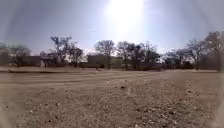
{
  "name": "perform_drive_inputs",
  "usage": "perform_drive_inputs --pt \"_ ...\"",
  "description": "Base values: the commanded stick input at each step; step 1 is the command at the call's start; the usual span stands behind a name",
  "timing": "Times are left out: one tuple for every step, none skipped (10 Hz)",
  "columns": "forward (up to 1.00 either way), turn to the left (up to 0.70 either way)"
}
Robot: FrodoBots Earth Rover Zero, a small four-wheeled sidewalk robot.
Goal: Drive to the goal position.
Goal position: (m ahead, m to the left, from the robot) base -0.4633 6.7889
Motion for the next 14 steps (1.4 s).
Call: perform_drive_inputs --pt "0.0 0.5" --pt "0.0 0.5" --pt "0.0 0.5" --pt "0.0 0.5" --pt "0.0 0.5" --pt "0.0 0.5" --pt "0.0 0.5" --pt "0.0 0.5" --pt "0.0 0.5" --pt "0.0 0.5" --pt "0.06 0.45" --pt "0.2 0.33" --pt "0.5 0.0" --pt "0.5 0.0"
